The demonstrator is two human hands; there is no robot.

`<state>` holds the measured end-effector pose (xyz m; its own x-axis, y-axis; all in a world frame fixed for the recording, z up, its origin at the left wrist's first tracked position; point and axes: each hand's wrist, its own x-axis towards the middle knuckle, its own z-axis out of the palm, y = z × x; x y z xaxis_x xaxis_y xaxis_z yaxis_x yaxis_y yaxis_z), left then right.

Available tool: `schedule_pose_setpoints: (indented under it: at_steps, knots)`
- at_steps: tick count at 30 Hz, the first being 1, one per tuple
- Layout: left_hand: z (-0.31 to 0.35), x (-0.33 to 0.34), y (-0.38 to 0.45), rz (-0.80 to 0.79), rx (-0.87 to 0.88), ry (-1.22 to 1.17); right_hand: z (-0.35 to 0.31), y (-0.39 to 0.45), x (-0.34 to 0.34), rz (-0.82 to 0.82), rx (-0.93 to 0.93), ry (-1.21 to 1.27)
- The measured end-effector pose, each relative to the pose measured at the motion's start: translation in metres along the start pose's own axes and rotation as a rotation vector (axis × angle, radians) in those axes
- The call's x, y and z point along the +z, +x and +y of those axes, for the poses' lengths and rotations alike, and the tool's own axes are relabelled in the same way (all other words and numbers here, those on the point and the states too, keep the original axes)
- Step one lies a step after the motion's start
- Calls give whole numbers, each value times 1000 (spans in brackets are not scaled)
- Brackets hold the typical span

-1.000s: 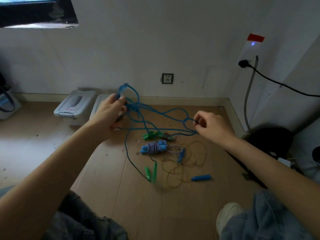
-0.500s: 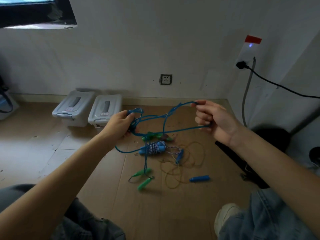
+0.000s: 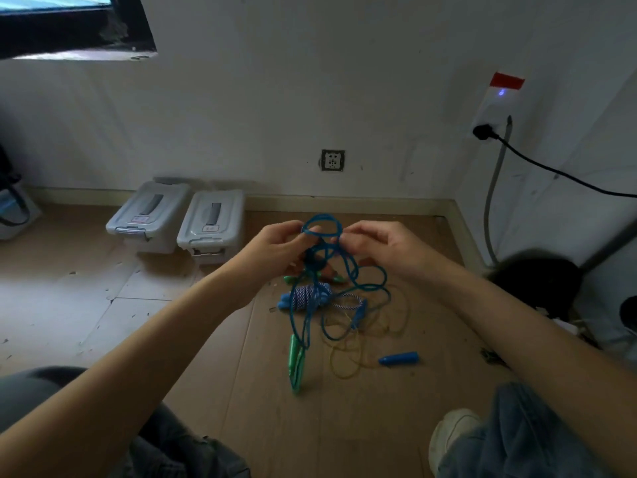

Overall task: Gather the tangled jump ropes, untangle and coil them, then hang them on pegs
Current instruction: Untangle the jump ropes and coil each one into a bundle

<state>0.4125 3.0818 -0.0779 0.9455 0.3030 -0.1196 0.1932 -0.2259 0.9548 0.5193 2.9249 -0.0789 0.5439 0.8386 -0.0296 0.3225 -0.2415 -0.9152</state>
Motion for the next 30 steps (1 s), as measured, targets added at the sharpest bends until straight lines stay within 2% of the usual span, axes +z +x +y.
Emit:
schedule_pose_setpoints:
  at_steps: [3, 7, 10, 12, 14, 16, 19, 22, 25, 28, 30]
  knots:
    - [-2, 2, -1, -37, -7, -37, 0, -1, 6, 34, -47, -67]
    - [-4, 1, 2, -42, 1, 28, 4, 0, 1, 148, 22, 166]
    - [-8, -5, 2, 107, -9, 9, 8, 1, -6, 254, 120, 224]
    - [-5, -19, 2, 192, -95, -281, 10, 1, -20, 343, 163, 183]
    - [2, -36, 4, 180, -180, -669, 13, 1, -33, 407, 159, 144]
    - [9, -48, 2, 169, -174, -839, 19, 1, -38, 441, 149, 119]
    - [13, -48, -2, 54, -99, -968, 28, 3, -32, 488, 172, 22]
    - [12, -40, -1, -14, -51, -813, 32, 2, -25, 449, 208, 54]
    - [4, -26, 6, -35, -8, -582, 23, 3, -13, 258, 172, 253]
    - [-2, -15, 12, -123, 3, -670, 8, 4, -8, 91, 141, 587]
    - [-3, -11, 15, -148, 24, -750, 1, 2, -11, 58, 121, 742]
